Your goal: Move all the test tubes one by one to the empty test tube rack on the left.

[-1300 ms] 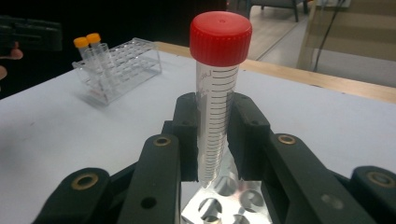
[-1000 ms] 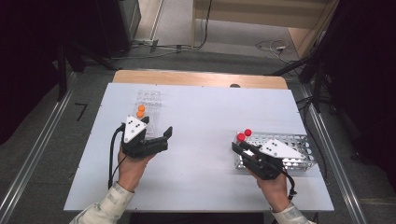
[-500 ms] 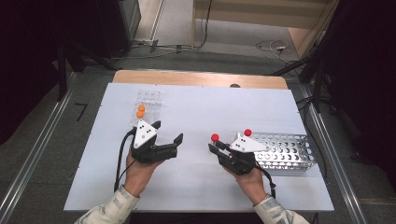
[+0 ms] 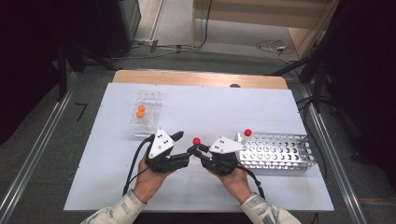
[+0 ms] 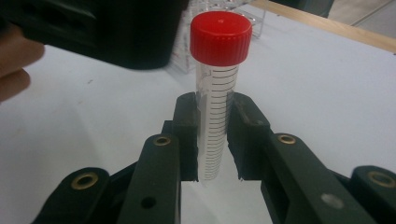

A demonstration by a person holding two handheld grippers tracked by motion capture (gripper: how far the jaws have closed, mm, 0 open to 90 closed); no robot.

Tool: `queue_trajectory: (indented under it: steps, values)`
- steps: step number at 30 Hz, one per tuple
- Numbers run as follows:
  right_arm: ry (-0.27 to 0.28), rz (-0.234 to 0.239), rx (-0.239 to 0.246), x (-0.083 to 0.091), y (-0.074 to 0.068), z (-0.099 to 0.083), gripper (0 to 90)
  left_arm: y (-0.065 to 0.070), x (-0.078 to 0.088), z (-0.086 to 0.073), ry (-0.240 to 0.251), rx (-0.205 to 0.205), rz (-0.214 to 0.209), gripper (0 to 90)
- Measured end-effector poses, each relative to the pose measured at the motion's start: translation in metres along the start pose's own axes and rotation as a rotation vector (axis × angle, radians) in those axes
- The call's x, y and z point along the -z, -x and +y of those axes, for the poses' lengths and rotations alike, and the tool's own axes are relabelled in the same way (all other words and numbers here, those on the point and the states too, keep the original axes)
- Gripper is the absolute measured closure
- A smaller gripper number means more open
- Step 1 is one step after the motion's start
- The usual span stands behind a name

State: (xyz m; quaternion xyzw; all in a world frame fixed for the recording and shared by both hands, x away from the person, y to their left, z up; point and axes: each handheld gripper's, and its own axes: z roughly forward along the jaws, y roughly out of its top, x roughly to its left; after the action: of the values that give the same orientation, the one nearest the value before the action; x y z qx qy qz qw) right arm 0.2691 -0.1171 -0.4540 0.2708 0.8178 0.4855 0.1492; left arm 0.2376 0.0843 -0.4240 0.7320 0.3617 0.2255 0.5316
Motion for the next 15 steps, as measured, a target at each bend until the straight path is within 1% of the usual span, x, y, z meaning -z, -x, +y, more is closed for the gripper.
queue_trajectory:
  steps: [1, 5, 7, 9, 14, 15]
  values:
    - [0.000, 0.003, 0.013, -0.0011, -0.0015, 0.0007, 71.2, 0.0007, -0.0002, -0.0001, 0.001, -0.003, -0.004, 43.3]
    - [-0.002, 0.013, 0.020, -0.0045, -0.0072, 0.0023, 71.1, 0.0012, 0.0004, -0.0004, 0.000, -0.019, -0.009, 54.7]
    - [0.001, 0.017, 0.025, -0.0056, -0.0084, 0.0028, 71.2, 0.0007, 0.0006, -0.0008, -0.003, -0.023, -0.013, 59.0]
    - [0.000, 0.018, 0.026, -0.0058, -0.0092, 0.0032, 71.2, 0.0011, -0.0001, -0.0011, -0.004, -0.025, -0.014, 61.1]
    - [0.001, 0.021, 0.026, -0.0057, -0.0106, 0.0036, 71.1, 0.0021, -0.0023, -0.0025, -0.016, -0.032, -0.016, 62.4]
    - [0.000, 0.021, 0.027, -0.0056, -0.0108, 0.0036, 71.2, 0.0023, -0.0024, -0.0027, -0.017, -0.030, -0.016, 64.2]
